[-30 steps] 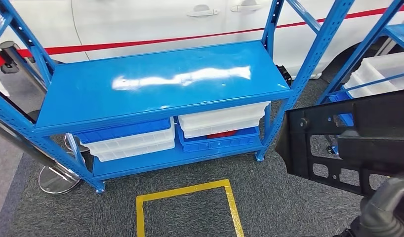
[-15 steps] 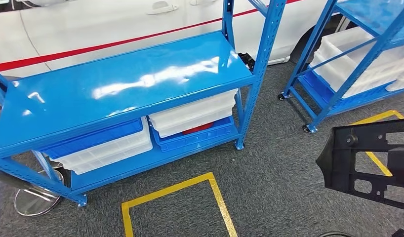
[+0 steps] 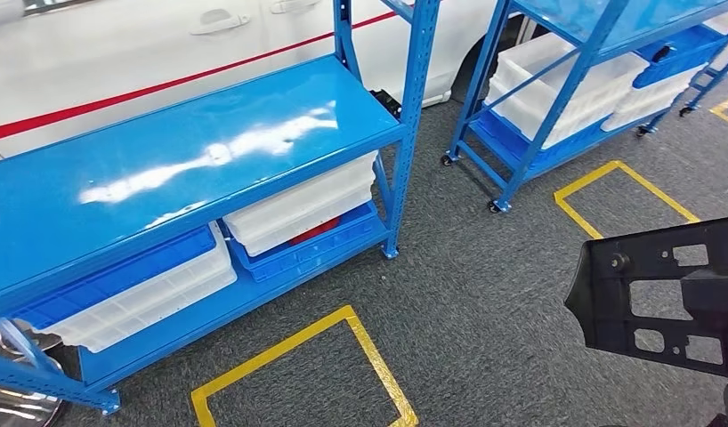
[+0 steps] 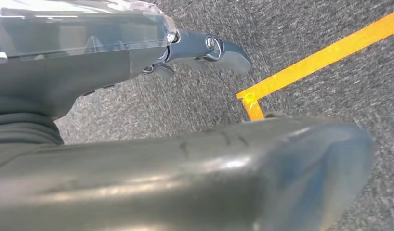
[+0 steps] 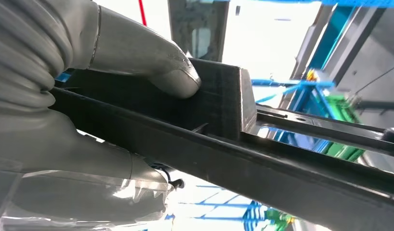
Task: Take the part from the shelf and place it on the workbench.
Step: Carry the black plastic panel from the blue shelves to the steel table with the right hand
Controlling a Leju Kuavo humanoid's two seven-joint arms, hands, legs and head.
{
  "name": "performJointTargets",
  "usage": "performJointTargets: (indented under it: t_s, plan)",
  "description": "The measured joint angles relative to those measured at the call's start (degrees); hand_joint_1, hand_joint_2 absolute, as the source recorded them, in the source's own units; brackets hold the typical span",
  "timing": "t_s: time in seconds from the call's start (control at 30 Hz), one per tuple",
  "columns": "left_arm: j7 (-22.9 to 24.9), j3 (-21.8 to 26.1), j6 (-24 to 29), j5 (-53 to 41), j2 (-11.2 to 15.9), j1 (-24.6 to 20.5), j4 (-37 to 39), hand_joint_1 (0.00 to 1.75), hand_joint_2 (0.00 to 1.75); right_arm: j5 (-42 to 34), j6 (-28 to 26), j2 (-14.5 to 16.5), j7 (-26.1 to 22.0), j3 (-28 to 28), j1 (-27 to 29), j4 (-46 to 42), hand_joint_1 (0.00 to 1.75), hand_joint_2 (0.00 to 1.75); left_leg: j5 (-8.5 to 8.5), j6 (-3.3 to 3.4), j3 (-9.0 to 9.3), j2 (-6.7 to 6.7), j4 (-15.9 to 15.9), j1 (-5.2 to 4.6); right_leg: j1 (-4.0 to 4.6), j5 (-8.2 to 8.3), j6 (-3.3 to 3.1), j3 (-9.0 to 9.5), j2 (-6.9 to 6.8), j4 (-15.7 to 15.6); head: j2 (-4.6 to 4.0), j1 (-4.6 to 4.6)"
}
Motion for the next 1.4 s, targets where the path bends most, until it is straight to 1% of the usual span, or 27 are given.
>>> performJointTargets:
  t_s: [0.03,0.07,0.13,0.2,0.23,0.3,0.37,0.4,0.47,0.53,0.57,0.6,0.67,0.73,0.77,0.8,0.83,0.87,0.97,1.03,1.07,1.13,1.17,1.23,1.27,1.33,1.4]
  plan:
    - [0.0,0.2,0.1,0.0,-0.1,0.0,0.0,0.0,0.0,0.0,0.0,-0.3,0.0,0.0,0.1,0.4,1.75,1.75,-0.02,0.0,-0.1,0.83,0.1,-0.05,-0.03,-0.09,0.12,-0.25,-0.13,1.2,0.0,0.0]
    - [0.0,0.4,0.1,0.2,-0.1,0.0,0.0,0.0,0.0,-0.1,0.0,-0.6,0.1,0.1,0.3,0.7,1.75,1.75,-0.09,-0.03,-0.16,1.62,0.2,-0.07,-0.04,0.88,0.16,0.77,-0.35,-0.1,0.0,0.0]
    - [0.1,0.8,0.6,0.7,-0.3,-0.1,0.0,0.0,0.0,-0.2,-0.1,-1.4,0.1,0.5,0.6,1.3,1.75,1.75,-0.36,-0.28,-0.1,2.94,0.5,-0.14,0.06,3.96,-0.08,5.4,-2.1,-7.6,0.0,0.0]
    - [0.3,1.4,1.4,1.7,-0.5,-0.2,0.0,0.0,0.0,-0.5,-0.1,-2.4,0.1,1.5,1.0,2.1,1.75,1.75,-0.77,-0.83,-0.08,4.03,0.9,-0.47,0.44,5.6,-0.92,8.81,-3.89,-13.6,0.0,-0.01]
    - [0.4,1.8,1.8,2.1,-0.6,-0.3,0.0,0.0,0.0,-0.7,-0.2,-3.0,0.0,2.1,1.1,2.6,1.75,1.75,-0.91,-1.1,-0.03,4.5,1.0,-0.62,0.64,5.65,-1.38,9.25,-4.16,-14.5,0.0,-0.01]
    - [0.6,2.5,2.5,2.9,-0.7,-0.4,0.0,0.0,0.0,-1.0,-0.7,-4.1,-0.4,3.6,1.6,3.9,1.75,1.75,-1.1,-1.65,0.25,5.21,0.9,-0.71,0.68,5.88,-2.18,9.06,-2.98,-14.6,0.0,-0.01]
    - [0.7,3.1,2.9,3.3,-0.8,-0.5,0.0,0.0,0.0,-1.1,-1.1,-5.2,-0.8,5.0,2.0,5.1,1.75,1.75,-2.45,-2.24,-0.08,3.48,2.4,-0.54,0.36,6.25,-2.93,8.93,-1.94,-14.9,0.0,0.0]
    - [0.8,3.3,2.9,3.4,-0.8,-0.5,0.0,0.0,0.0,-1.1,-1.2,-5.5,-0.9,5.7,2.1,5.6,1.75,1.75,-4.03,-2.46,-1.04,1.99,4.7,-0.43,0.19,6.45,-3.27,8.86,-1.44,-15.1,0.0,0.0]
    - [0.8,3.8,3.0,3.5,-0.8,-0.3,0.0,0.0,0.0,-1.1,-1.3,-6.0,-1.0,6.7,2.1,6.4,1.75,1.75,-7.97,-2.6,-4.39,-0.13,12.2,-0.26,0.23,6.65,-3.64,8.5,-0.31,-15.1,0.0,-0.01]
    - [0.8,4.1,3.0,3.6,-0.9,-0.1,0.0,0.0,0.0,-1.1,-1.4,-6.4,-1.0,7.5,2.2,7.1,1.75,1.75,-9.41,-2.65,-6.89,-0.56,17.6,-0.21,0.28,6.76,-3.71,8.26,1.12,-14.9,0.0,-0.01]
    - [0.8,4.2,3.0,3.6,-0.9,-0.1,0.0,0.0,0.0,-1.1,-1.5,-6.6,-1.0,7.7,2.2,7.4,1.75,1.75,-8.35,-2.61,-6.71,-0.62,17.1,-0.17,0.27,6.77,-3.69,8.22,1.91,-14.8,0.0,-0.01]
    - [0.9,4.3,3.0,3.6,-0.9,-0.1,0.0,0.0,0.0,-1.2,-1.5,-6.8,-1.0,8.0,2.3,7.7,1.75,1.75,-6.33,-2.53,-5.49,-0.94,14.4,-0.1,0.26,6.77,-3.62,8.23,2.7,-14.7,0.0,-0.01]
    - [0.9,4.5,3.3,3.9,-0.9,0.0,0.0,0.0,0.0,-1.5,-1.8,-7.3,-1.1,8.7,2.3,8.1,1.75,1.75,-2.4,-2.23,-2.16,-3.7,6.6,0.18,0.27,6.77,-3.27,8.08,4.23,-14.3,0.0,-0.01]
    - [1.2,5.0,4.4,4.7,-0.9,0.0,0.0,0.0,0.0,-1.8,-2.6,-8.2,-1.5,9.9,2.2,8.8,1.75,1.75,-1.23,-1.95,-0.64,-6.25,2.4,0.3,0.17,7.01,-2.48,7.54,5.73,-14.1,0.0,-0.01]
    - [1.3,5.3,5.1,5.3,-1.0,-0.1,0.0,0.0,0.0,-1.9,-3.3,-8.8,-1.8,10.8,2.1,9.3,1.75,1.75,-1.38,-1.79,-0.6,-6.43,2.1,0.24,0.09,7.24,-1.98,7.25,6.49,-14.1,0.0,-0.01]
    - [1.3,5.7,5.9,5.9,-1.1,-0.1,0.0,0.0,0.0,-2.0,-4.3,-9.6,-2.1,11.9,2.0,10.0,1.75,1.75,-1.24,-1.52,-0.54,-5.7,1.9,0.19,-0.06,7.52,-1.48,7.03,7.28,-14.3,0.0,-0.01]
    - [1.4,6.1,6.9,6.5,-1.2,-0.2,0.0,0.0,0.0,-2.1,-5.5,-10.5,-2.5,13.3,1.9,10.9,1.75,1.75,-0.99,-1.12,-0.42,-4.89,1.5,0.2,-0.13,7.57,-1.14,6.82,7.04,-14.2,0.0,-0.01]
    - [1.4,6.6,7.9,7.1,-1.3,-0.3,0.0,0.0,0.0,-2.4,-7.0,-11.7,-2.8,14.9,1.4,12.0,1.75,1.75,-0.67,-0.67,-0.3,-4.04,1.2,0.23,-0.08,7.13,-0.88,6.39,5.86,-13.6,0.0,-0.01]
    - [1.7,8.1,11.4,8.5,-1.9,-0.4,0.0,0.0,0.0,-4.6,-12.2,-16.0,-3.4,21.5,-1.5,16.0,1.75,1.75,-0.11,0.16,-0.45,-1.16,0.8,-0.08,0.08,2.32,-0.35,2.35,0.71,-5.2,0.0,-0.01]
    - [2.0,8.9,14.1,8.9,-2.2,-0.4,0.0,0.0,0.0,-7.2,-16.3,-19.3,-3.5,26.2,-2.9,18.3,1.75,1.75,-0.1,0.23,-0.68,0.63,0.8,-0.36,-0.02,0.2,-0.07,-0.17,-0.15,0.7,0.0,-0.01]
    - [2.2,9.2,15.2,9.0,-2.4,-0.4,0.0,0.0,0.0,-8.7,-18.2,-21.0,-3.5,28.2,-3.4,19.2,1.75,1.75,-0.12,0.25,-0.73,1.39,0.9,-0.42,-0.03,0.67,-0.03,-0.02,-0.32,0.9,0.0,-0.01]
    - [2.2,9.7,16.7,9.0,-2.6,-0.5,0.0,0.0,0.0,-11.6,-21.8,-24.8,-3.5,31.7,-4.2,20.6,1.75,1.75,-0.26,0.21,-0.63,2.67,0.9,-0.5,0.07,3.93,-0.21,3.62,-1.39,-4.9,0.0,-0.01]
    - [2.2,9.8,17.1,8.9,-2.7,-0.4,0.0,0.0,0.0,-12.8,-23.2,-26.7,-3.5,33.1,-4.5,21.0,1.75,1.75,-0.39,0.11,-0.53,3.19,1.0,-0.65,0.36,5.23,-0.48,5.93,-2.76,-9.0,0.0,-0.01]
    - [2.1,9.8,17.4,8.8,-2.9,-0.4,0.0,0.0,0.0,-14.1,-24.8,-29.8,-3.5,35.1,-4.8,21.4,1.75,1.75,-0.64,-0.27,-0.4,4.09,1.1,-0.99,0.94,6.36,-1.34,8.53,-4.54,-14.1,0.0,-0.01]
    - [2.0,9.8,17.5,8.7,-2.9,-0.3,0.0,0.0,0.0,-14.4,-25.3,-31.1,-3.5,35.9,-4.8,21.6,1.75,1.75,-0.77,-0.49,-0.36,4.55,1.1,-1.14,1.2,6.15,-1.7,8.6,-4.62,-14.6,0.0,-0.01]
    - [2.0,9.9,17.7,8.5,-2.9,-0.3,0.0,0.0,0.0,-14.3,-26.0,-32.9,-3.5,37.2,-4.6,21.6,1.75,1.75,-1.16,-1.01,-0.23,5.03,1.3,-1.11,1.08,6.36,-2.31,8.39,-3.27,-14.8,0.0,-0.01]
    - [2.3,9.9,18.2,8.2,-2.9,-0.1,0.0,0.0,0.0,-14.1,-26.3,-34.2,-3.6,38.3,-4.6,21.7,1.75,1.75,-2.99,-1.55,-1.02,2.89,3.6,-0.89,0.77,6.62,-3.0,8.38,-2.0,-15.1,0.0,-0.01]
